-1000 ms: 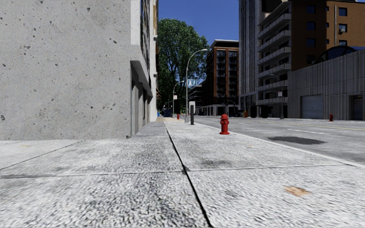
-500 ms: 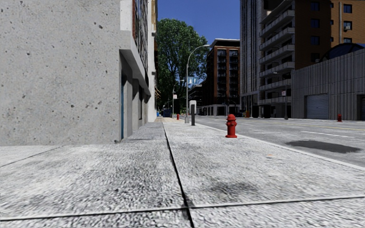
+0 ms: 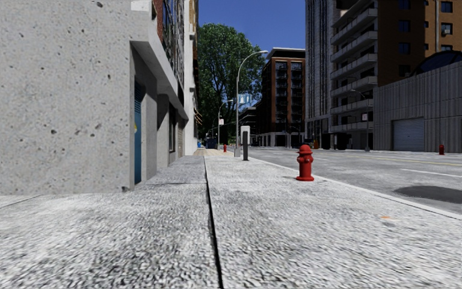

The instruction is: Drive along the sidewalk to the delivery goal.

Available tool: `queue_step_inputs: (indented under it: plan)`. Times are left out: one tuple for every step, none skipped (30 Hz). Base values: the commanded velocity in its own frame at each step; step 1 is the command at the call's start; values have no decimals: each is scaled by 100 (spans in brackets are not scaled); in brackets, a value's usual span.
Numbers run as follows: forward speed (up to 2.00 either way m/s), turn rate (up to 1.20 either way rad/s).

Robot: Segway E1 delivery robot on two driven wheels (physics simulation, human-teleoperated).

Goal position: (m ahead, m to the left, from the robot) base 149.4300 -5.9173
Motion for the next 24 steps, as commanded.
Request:
queue_step_inputs:
  plan:
    - [200,0]
    - [200,0]
    - [200,0]
    - [200,0]
    - [200,0]
    - [200,0]
    - [200,0]
    - [200,0]
    - [200,0]
    - [200,0]
    - [200,0]
    - [200,0]
    - [200,0]
    - [200,0]
    - [200,0]
    - [200,0]
    - [200,0]
    - [200,0]
    - [200,0]
    - [200,0]
    - [200,0]
    - [200,0]
    - [200,0]
    - [200,0]
